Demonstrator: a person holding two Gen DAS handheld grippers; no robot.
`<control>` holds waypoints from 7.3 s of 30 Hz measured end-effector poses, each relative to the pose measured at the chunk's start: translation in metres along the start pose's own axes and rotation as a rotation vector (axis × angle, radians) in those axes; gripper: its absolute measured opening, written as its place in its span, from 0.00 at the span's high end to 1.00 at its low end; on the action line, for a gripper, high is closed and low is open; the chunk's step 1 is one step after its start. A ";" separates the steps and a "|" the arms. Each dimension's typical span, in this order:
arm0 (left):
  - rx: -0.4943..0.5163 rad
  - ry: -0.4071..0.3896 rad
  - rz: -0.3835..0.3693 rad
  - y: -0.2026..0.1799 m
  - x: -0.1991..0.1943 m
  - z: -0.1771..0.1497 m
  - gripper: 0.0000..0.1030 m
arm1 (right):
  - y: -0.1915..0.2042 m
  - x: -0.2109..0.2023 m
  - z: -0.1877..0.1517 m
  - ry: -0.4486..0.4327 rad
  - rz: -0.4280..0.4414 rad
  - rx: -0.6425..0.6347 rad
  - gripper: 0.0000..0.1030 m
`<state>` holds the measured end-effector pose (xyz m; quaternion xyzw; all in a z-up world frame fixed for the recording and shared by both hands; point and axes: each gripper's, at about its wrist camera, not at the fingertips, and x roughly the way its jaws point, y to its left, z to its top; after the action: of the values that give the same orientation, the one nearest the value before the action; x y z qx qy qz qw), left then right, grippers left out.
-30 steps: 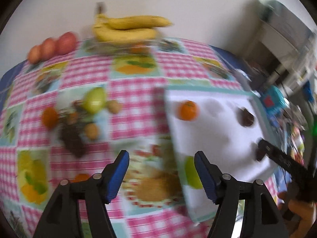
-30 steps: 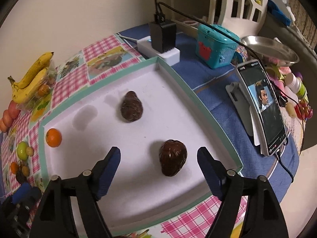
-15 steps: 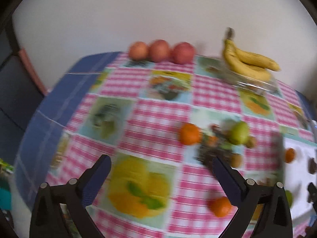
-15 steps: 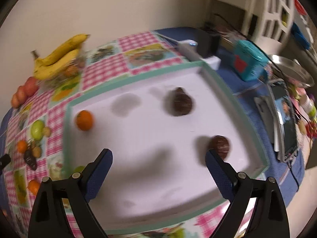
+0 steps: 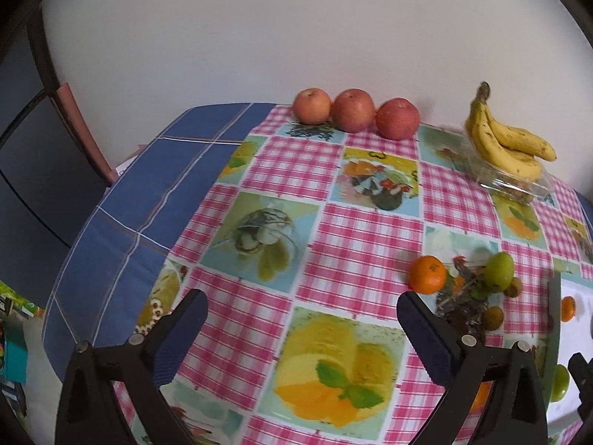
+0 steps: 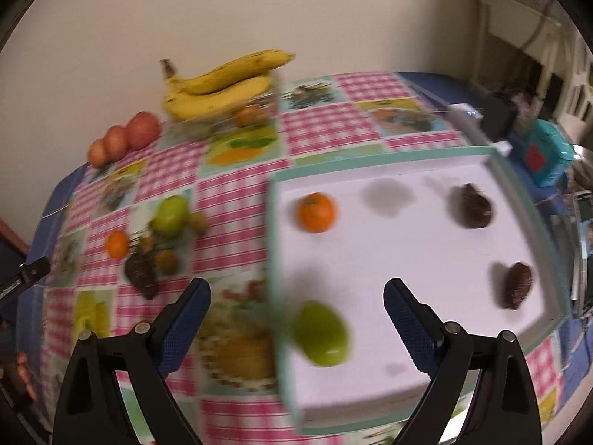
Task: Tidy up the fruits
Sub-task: 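Open both tools over the tray, releasing apple and date, and withdraw, then grasp an orange with left tool while right tool grasps a kiwi, then carry the orange with left tool while right tool carries the kiwi over the white tray, then open both tools over the tray, releasing the orange and kiwi, then move both open tools back toward the fruit pile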
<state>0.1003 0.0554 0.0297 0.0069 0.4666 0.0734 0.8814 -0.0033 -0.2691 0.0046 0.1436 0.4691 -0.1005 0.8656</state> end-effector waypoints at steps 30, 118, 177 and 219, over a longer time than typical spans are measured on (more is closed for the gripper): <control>-0.164 0.117 -0.192 0.011 0.053 0.015 0.01 | 0.088 0.051 0.030 0.056 0.114 -0.057 0.10; 0.220 0.150 -0.621 -0.211 -0.026 -0.043 0.63 | -0.138 -0.004 0.027 0.026 -0.123 0.277 0.75; 0.175 0.071 -0.223 -0.179 -0.002 -0.026 0.00 | -0.130 0.014 0.025 0.063 -0.140 0.234 0.09; -0.127 0.216 -0.046 0.023 0.041 -0.034 0.00 | 0.078 0.036 0.002 0.159 0.130 -0.116 0.09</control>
<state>0.0921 0.0821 -0.0215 -0.0678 0.5534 0.0828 0.8260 0.0416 -0.1977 -0.0130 0.1310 0.5310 -0.0052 0.8372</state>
